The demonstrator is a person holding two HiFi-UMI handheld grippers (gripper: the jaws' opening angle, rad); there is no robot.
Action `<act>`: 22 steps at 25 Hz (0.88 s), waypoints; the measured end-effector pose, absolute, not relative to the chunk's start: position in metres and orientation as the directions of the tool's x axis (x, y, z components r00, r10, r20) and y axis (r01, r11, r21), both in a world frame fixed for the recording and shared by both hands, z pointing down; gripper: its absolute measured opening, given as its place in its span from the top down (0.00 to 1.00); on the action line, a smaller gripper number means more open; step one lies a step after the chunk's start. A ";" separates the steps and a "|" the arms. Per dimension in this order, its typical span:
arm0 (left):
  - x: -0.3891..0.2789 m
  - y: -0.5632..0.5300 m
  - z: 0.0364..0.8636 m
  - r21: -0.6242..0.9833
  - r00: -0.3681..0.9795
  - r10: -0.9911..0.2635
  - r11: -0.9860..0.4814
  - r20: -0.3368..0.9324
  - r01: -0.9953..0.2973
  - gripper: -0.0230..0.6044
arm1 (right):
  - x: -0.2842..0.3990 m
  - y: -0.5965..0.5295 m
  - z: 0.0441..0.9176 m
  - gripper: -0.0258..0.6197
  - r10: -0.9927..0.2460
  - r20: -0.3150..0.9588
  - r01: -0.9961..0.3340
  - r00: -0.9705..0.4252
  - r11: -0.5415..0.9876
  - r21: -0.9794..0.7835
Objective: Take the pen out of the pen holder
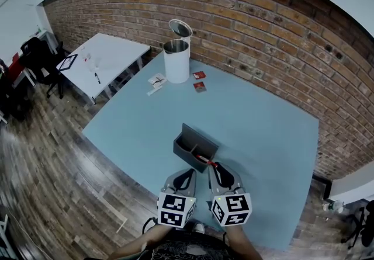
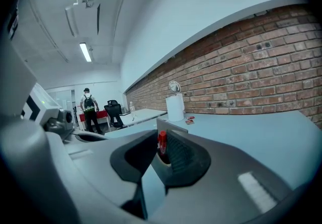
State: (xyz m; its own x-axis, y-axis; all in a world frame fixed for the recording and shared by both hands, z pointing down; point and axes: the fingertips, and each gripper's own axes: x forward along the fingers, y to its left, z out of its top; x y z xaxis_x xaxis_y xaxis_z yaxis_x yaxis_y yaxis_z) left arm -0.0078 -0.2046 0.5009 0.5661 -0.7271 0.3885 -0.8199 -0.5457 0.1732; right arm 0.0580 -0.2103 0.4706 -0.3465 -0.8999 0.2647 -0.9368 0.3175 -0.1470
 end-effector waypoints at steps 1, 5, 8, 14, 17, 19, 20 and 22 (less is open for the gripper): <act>-0.008 -0.203 0.500 0.173 0.563 -0.730 -0.542 0.387 -0.822 0.97 | 0.058 -0.209 0.467 0.87 -0.900 0.258 -0.935 -0.352 0.322 -0.153; -0.008 -0.198 0.497 0.174 0.552 -0.742 -0.528 0.380 -0.831 0.97 | 0.056 -0.203 0.455 0.87 -0.898 0.232 -0.926 -0.374 0.345 -0.156; -0.008 -0.193 0.496 0.174 0.542 -0.751 -0.518 0.376 -0.838 0.97 | 0.054 -0.198 0.452 0.87 -0.893 0.224 -0.919 -0.391 0.365 -0.150; -0.012 -0.185 0.494 0.172 0.513 -0.775 -0.485 0.369 -0.857 0.97 | 0.046 -0.189 0.456 0.87 -0.872 0.230 -0.902 -0.431 0.407 -0.147; -0.016 -0.182 0.492 0.172 0.493 -0.790 -0.464 0.364 -0.869 0.97 | 0.042 -0.186 0.459 0.87 -0.860 0.237 -0.892 -0.452 0.430 -0.143; -0.019 -0.179 0.491 0.172 0.480 -0.799 -0.448 0.362 -0.877 0.97 | 0.039 -0.184 0.461 0.87 -0.851 0.242 -0.884 -0.467 0.445 -0.142; -0.020 -0.178 0.491 0.172 0.472 -0.804 -0.441 0.361 -0.881 0.97 | 0.038 -0.183 0.463 0.87 -0.846 0.244 -0.880 -0.474 0.453 -0.142; -0.024 -0.175 0.490 0.170 0.458 -0.813 -0.426 0.360 -0.889 0.97 | 0.034 -0.180 0.466 0.87 -0.836 0.249 -0.873 -0.488 0.468 -0.140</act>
State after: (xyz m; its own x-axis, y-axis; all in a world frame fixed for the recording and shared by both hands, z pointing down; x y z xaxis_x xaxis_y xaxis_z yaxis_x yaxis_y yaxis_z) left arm -0.0236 -0.1745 0.4905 0.4581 -0.8126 0.3604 -0.8888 -0.4257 0.1699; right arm 0.0341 -0.1802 0.4656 -0.4885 -0.8364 0.2486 -0.8726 0.4679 -0.1402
